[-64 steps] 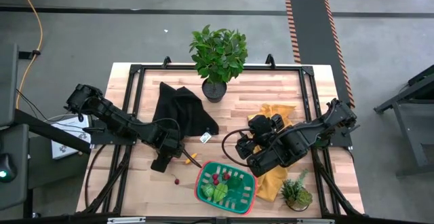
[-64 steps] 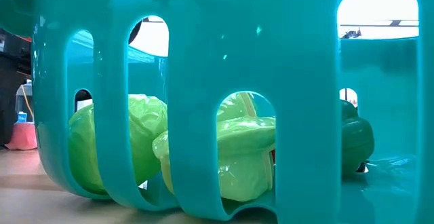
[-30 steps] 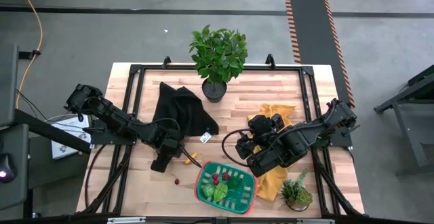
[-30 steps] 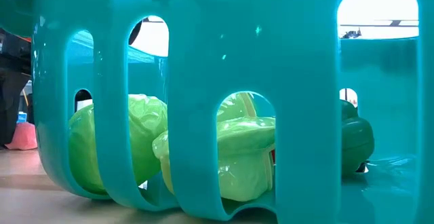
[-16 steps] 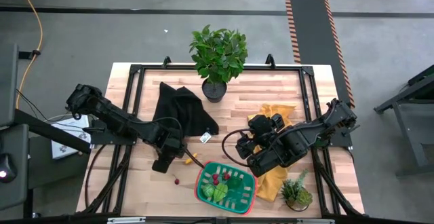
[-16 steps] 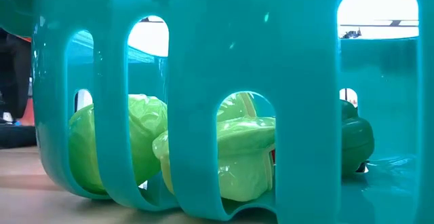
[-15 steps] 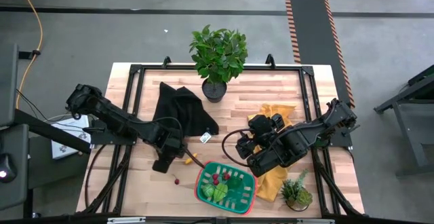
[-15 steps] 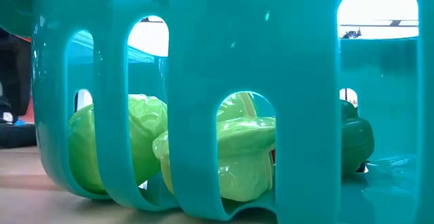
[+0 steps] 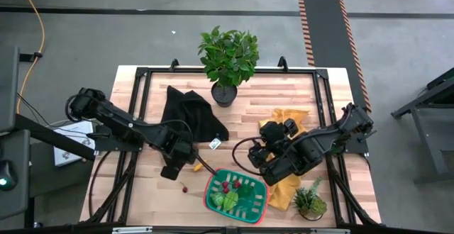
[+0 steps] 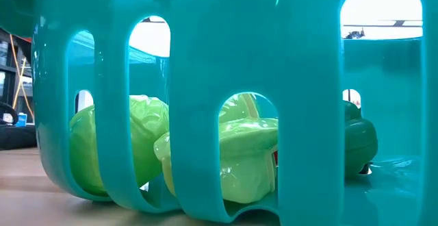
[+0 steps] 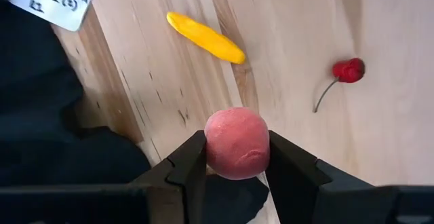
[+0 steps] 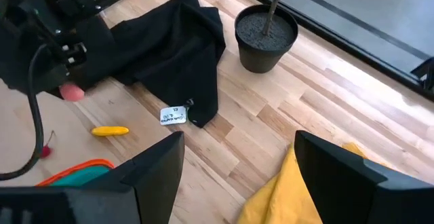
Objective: Pick and placing Produce into tupperware
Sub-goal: Put the pink peach into the blue bin
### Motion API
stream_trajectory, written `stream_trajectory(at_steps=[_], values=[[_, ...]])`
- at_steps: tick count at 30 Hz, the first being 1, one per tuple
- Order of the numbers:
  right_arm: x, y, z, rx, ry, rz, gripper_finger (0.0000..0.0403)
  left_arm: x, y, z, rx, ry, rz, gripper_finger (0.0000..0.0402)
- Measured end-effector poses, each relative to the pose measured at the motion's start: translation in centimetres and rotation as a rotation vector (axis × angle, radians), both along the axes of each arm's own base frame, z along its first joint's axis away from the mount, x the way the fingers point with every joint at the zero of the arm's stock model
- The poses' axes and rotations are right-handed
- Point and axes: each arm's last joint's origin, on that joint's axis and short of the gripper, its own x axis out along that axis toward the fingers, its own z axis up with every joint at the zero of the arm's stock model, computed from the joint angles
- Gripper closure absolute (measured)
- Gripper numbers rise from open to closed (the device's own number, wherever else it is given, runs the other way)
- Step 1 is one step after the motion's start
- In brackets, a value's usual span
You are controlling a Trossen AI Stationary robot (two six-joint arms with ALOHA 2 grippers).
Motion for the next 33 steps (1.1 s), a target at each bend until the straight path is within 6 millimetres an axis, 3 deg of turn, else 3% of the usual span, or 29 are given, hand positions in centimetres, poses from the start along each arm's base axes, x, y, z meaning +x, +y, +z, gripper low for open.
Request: stream_trajectory(at_steps=[4, 13, 22, 26, 33], values=[[-0.9, 0.0, 0.9, 0.0, -0.024, 0.02, 0.0133, 0.3, -0.1, 1.1, 0.005, -0.009, 0.001, 0.0277], [-5.1, -0.2, 4.5, -0.068, -0.194, 0.067, 0.0133, 1.0, -0.2, 3.9, 0.021, -0.044, 0.007, 0.0277], [-9.6, 0.6, 6.3, -0.144, -0.347, 0.14, 0.0133, 2.1, -0.4, 8.4, -0.009, -0.159, 0.009, 0.0277], [-12.3, 0.4, 4.4, -0.141, -0.453, 0.113, 0.0133, 2.4, -0.5, 11.0, -0.023, -0.232, 0.012, 0.0277], [-14.9, 0.1, -2.7, 0.138, -0.553, 0.033, 0.0133, 2.8, -0.6, 15.7, -0.057, -0.393, 0.045, 0.0277]])
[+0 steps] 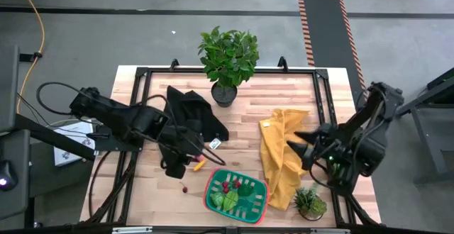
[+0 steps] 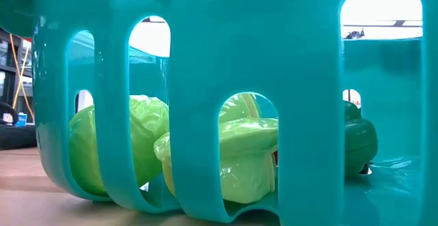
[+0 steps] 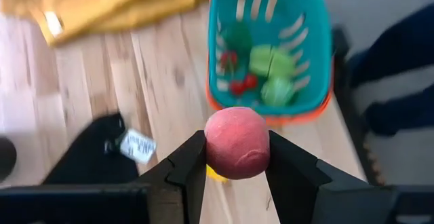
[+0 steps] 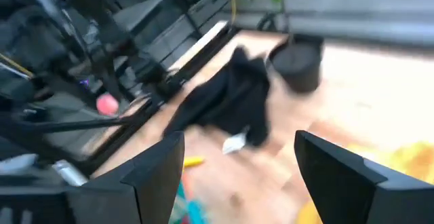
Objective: Pick and placing Produce into tupperware
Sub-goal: Put the pink peach into the blue bin
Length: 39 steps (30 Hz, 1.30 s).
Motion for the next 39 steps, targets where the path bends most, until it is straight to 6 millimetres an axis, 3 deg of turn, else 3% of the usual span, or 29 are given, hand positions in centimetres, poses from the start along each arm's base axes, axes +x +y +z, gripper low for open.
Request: stream_trajectory(at_steps=[7, 17, 27, 39], values=[[0.7, 1.3, -4.4, 0.156, -0.132, 0.123, 0.0133, 0.2, -0.1, 2.5, -0.035, -0.113, 0.005, 0.0277], [2.4, 1.2, -4.6, 0.161, -0.252, 0.322, 0.0133, 2.0, -0.6, 1.9, -0.095, -0.151, 0.034, 0.0277], [3.6, -0.3, -4.1, 0.172, -0.2, 0.484, 0.0133, 5.3, -1.6, -1.6, -0.108, -0.057, 0.07, 0.0277], [2.8, -2.2, -3.6, 0.154, -0.139, 0.534, 0.0133, 8.8, -4.0, -6.4, -0.132, 0.029, 0.064, 0.0277]])
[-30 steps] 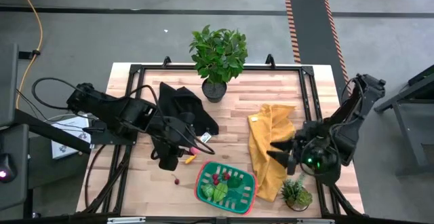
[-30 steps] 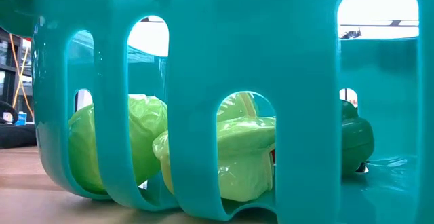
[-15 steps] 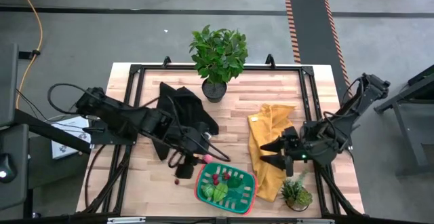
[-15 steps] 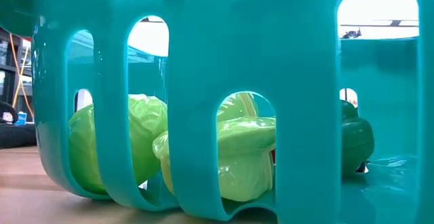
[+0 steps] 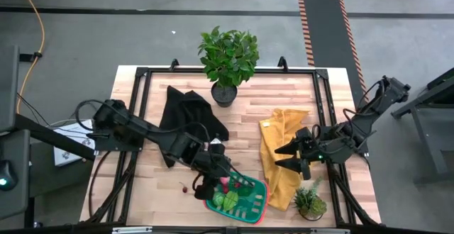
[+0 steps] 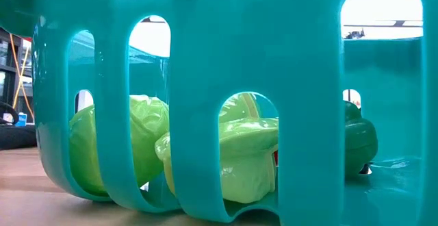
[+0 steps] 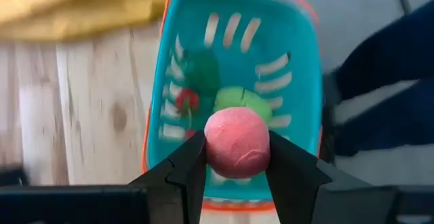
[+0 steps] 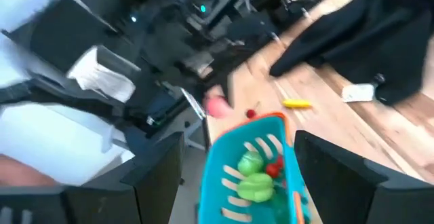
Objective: Pick and placing Produce into tupperware
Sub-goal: Put the pink peach into the blue bin
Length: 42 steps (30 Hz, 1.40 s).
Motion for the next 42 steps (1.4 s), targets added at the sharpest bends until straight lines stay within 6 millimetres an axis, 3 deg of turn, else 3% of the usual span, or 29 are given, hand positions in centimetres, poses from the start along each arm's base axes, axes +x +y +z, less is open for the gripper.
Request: stream_trajectory(at_steps=[15, 42], values=[[-1.0, -1.2, 0.4, -0.036, 0.016, 0.024, 0.0133, 3.0, -1.2, -3.9, -0.048, 0.016, -0.023, 0.0277], [-1.1, -1.4, 0.3, -0.031, 0.03, 0.011, 0.0133, 5.0, -1.9, -9.6, -0.043, 0.134, -0.018, 0.0277]])
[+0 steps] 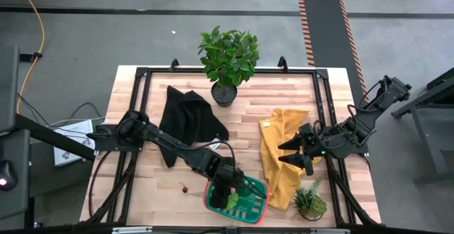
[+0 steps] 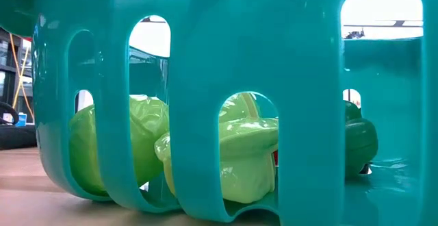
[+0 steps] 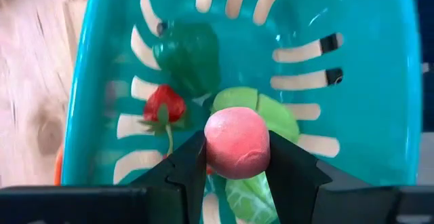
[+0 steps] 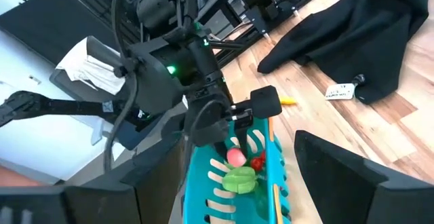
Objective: Pick and placing Produce into tupperware
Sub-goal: Put the pink peach into the blue bin, then put the red cherry into the blue bin
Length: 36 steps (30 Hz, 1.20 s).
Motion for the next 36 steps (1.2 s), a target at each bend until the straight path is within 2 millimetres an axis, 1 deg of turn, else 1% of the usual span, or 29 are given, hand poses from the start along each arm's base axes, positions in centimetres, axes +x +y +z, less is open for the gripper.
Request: stream_trajectory(at_steps=[4, 15, 22, 25, 28, 31, 36], values=[[0.0, 0.0, 0.0, -0.001, 0.001, 0.0, 0.0133, 0.0, 0.0, -0.4, 0.005, 0.016, 0.0, 0.0277], [0.0, 0.0, 0.0, -0.007, 0.002, 0.001, 0.0133, 0.0, -0.1, -0.3, -0.013, 0.015, -0.009, 0.0273], [0.0, 0.0, 0.0, -0.01, 0.002, 0.002, 0.0133, 0.0, -0.1, -0.3, -0.024, 0.018, -0.012, 0.022], [0.0, 0.0, 0.0, -0.01, 0.002, 0.002, 0.0133, 0.0, -0.1, -0.3, -0.028, 0.02, -0.014, 0.0209], [0.0, 0.0, 0.0, -0.01, 0.002, 0.002, 0.0133, -0.1, -0.1, -0.3, -0.046, 0.03, -0.02, 0.0213], [0.0, 0.0, 0.0, -0.01, 0.002, 0.002, 0.0133, -0.2, -0.1, -0.1, -0.067, 0.045, -0.018, 0.0229], [0.0, 0.0, 0.0, -0.011, 0.003, 0.002, 0.0133, -0.6, 0.4, 1.5, -0.081, 0.023, -0.006, 0.0273]])
